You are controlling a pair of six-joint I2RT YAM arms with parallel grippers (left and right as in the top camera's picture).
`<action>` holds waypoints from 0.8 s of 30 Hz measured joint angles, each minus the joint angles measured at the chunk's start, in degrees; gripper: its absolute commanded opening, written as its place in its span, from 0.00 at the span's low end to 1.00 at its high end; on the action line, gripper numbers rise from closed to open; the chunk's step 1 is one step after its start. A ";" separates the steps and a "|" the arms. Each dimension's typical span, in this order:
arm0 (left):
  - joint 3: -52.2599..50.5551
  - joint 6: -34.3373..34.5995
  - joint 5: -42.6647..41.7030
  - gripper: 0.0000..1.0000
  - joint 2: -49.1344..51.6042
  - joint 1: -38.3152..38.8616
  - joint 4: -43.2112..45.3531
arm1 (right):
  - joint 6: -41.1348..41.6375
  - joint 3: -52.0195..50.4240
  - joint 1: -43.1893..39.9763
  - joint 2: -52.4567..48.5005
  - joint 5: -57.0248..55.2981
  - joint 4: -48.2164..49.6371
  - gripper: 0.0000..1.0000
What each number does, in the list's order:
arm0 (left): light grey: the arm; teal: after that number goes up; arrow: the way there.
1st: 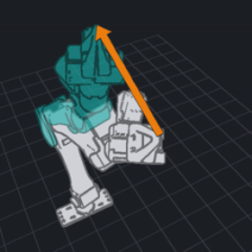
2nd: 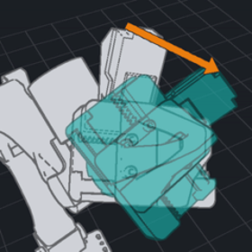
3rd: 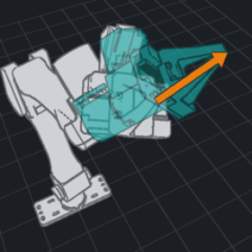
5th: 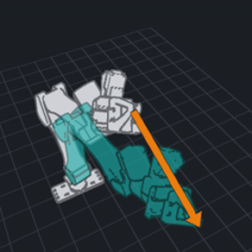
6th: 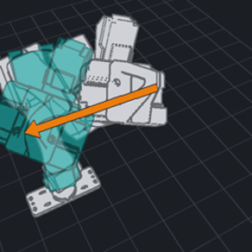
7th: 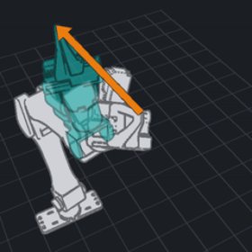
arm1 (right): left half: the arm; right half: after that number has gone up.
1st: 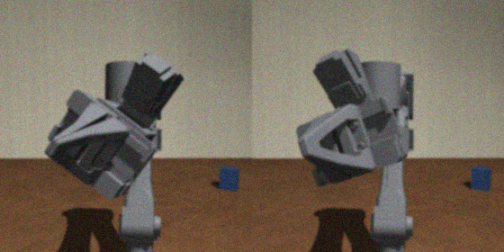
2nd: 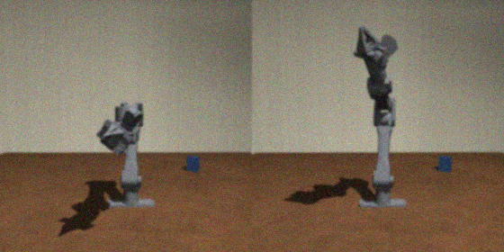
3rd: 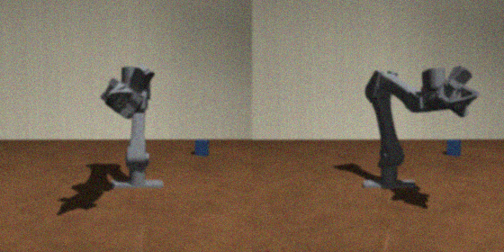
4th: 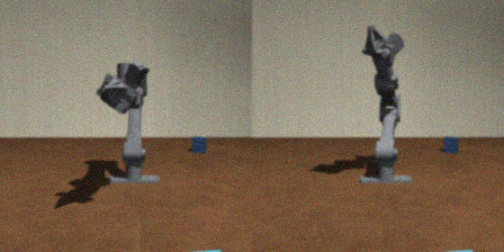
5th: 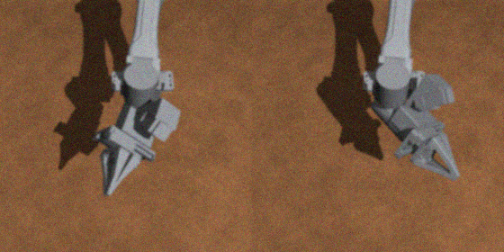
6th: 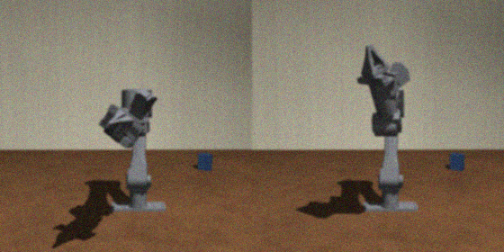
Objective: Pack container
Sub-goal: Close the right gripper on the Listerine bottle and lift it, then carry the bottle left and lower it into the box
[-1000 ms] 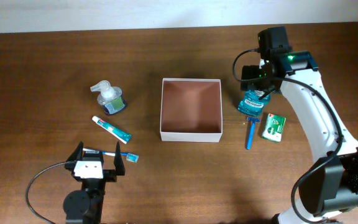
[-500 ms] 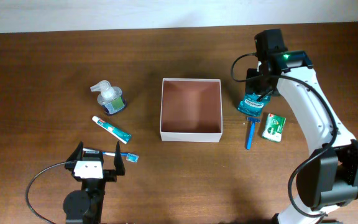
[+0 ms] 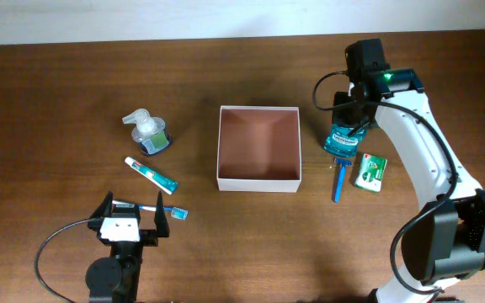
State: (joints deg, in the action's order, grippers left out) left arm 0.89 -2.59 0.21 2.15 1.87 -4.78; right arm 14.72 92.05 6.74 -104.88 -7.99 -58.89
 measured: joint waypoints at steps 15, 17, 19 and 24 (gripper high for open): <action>0.00 0.00 0.00 0.99 -0.02 0.00 0.00 | -4.68 21.03 0.00 0.52 0.31 -9.14 0.22; 0.02 0.00 0.00 0.99 -0.02 0.00 0.02 | -4.70 24.68 0.00 0.76 1.49 -11.80 0.21; 0.00 0.02 0.00 1.00 -0.02 0.00 0.00 | -4.72 27.08 0.00 0.87 2.97 -12.59 0.22; 0.00 0.02 0.00 0.99 -0.02 0.00 0.00 | -4.68 29.03 1.51 0.94 6.75 -12.72 0.22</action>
State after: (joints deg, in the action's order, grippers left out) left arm 0.89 -2.57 0.21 2.13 1.87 -4.78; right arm 10.04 121.08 8.25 -103.94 -1.23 -71.61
